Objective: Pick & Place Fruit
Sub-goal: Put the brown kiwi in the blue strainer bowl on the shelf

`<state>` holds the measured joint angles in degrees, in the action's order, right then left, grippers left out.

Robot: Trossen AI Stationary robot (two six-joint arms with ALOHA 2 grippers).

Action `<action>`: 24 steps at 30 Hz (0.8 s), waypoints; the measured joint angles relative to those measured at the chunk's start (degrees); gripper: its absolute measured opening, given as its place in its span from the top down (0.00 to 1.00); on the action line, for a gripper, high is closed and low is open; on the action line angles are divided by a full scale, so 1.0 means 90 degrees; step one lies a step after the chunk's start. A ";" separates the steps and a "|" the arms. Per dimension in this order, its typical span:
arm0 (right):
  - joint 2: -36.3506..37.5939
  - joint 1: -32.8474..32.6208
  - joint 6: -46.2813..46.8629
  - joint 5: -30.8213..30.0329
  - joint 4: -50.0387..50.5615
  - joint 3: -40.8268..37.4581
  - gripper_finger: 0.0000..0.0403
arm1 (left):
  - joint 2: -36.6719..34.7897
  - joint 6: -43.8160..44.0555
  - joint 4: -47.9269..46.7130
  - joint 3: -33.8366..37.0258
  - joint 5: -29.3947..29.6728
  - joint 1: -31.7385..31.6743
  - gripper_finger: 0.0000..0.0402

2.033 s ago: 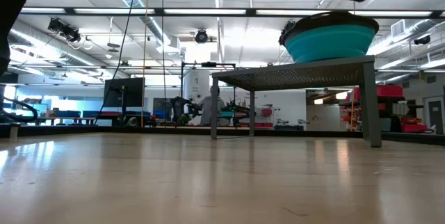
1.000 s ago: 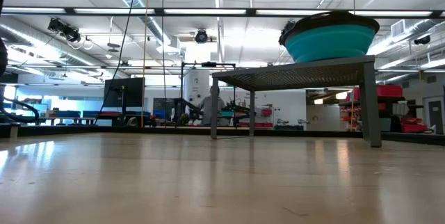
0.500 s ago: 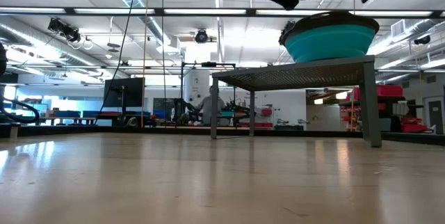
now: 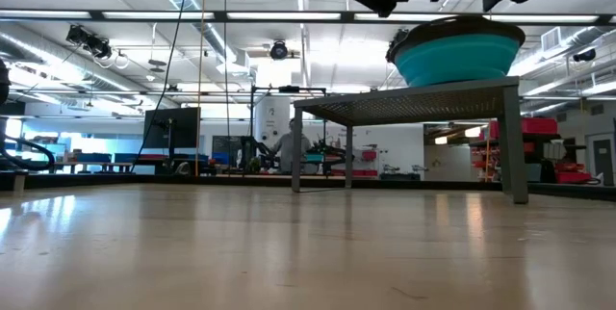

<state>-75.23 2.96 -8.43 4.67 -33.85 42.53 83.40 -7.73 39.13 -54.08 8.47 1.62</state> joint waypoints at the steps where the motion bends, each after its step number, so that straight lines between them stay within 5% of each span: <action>1: -0.0036 -0.0012 0.0000 -0.0098 -0.0019 0.0019 0.19 | 0.0000 0.0013 0.0029 0.0000 -0.0082 -0.0002 0.40; 24: -0.0227 -0.0330 0.0048 -0.0176 -0.0116 0.0252 0.19 | 0.0012 0.0384 -0.0259 0.0000 -0.0208 0.0015 0.40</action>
<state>-77.28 -0.01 -8.00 3.09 -34.89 44.80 83.50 -4.28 36.80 -54.08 6.59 1.76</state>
